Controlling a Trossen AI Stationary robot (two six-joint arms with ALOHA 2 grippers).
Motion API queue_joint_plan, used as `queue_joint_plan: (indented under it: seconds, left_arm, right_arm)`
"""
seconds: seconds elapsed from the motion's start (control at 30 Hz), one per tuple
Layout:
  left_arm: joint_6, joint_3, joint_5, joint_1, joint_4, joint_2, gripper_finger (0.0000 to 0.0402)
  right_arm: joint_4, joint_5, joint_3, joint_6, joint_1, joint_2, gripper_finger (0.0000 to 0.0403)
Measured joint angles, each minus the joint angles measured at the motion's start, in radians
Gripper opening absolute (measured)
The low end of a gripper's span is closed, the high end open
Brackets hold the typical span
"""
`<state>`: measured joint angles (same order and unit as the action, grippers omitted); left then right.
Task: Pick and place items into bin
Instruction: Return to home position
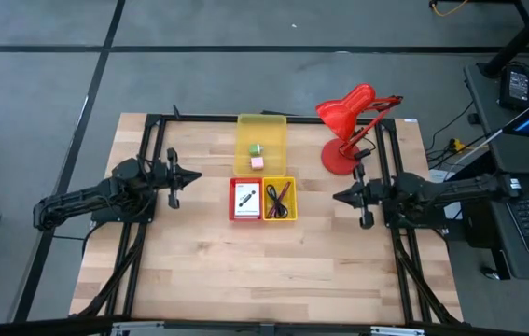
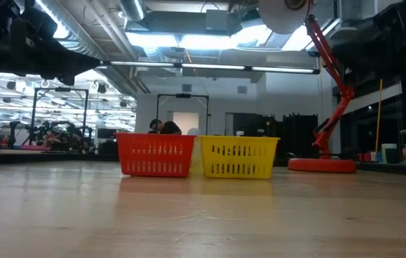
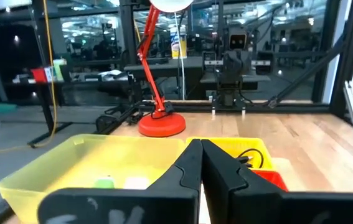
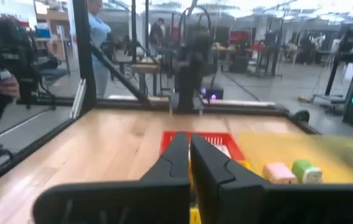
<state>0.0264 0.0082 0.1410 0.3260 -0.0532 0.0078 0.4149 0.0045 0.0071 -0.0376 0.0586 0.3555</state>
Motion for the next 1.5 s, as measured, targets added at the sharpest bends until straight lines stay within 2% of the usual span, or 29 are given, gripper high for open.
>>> queue_joint_plan:
  seconds: [0.3,0.7,1.0,1.5]
  left_arm:
    - [-0.057,0.000,0.000,0.000,0.002,0.000,0.0003]
    - [-0.058,0.000,0.000,0.000,0.003,0.000,0.0004]
    - [-0.058,0.000,0.000,0.000,0.003,0.000,0.0005]
    - [-0.058,0.000,0.000,0.000,0.003,0.000,0.0008]
  right_arm:
    - [-0.125,0.000,0.000,0.008,0.000,-0.021,0.0000]
    - [-0.129,-0.015,0.001,-0.045,0.000,-0.020,0.0000]
    - [-0.129,-0.018,0.001,0.138,0.000,-0.020,0.0000]
    - [-0.129,-0.018,0.002,0.136,0.000,-0.020,0.0000]
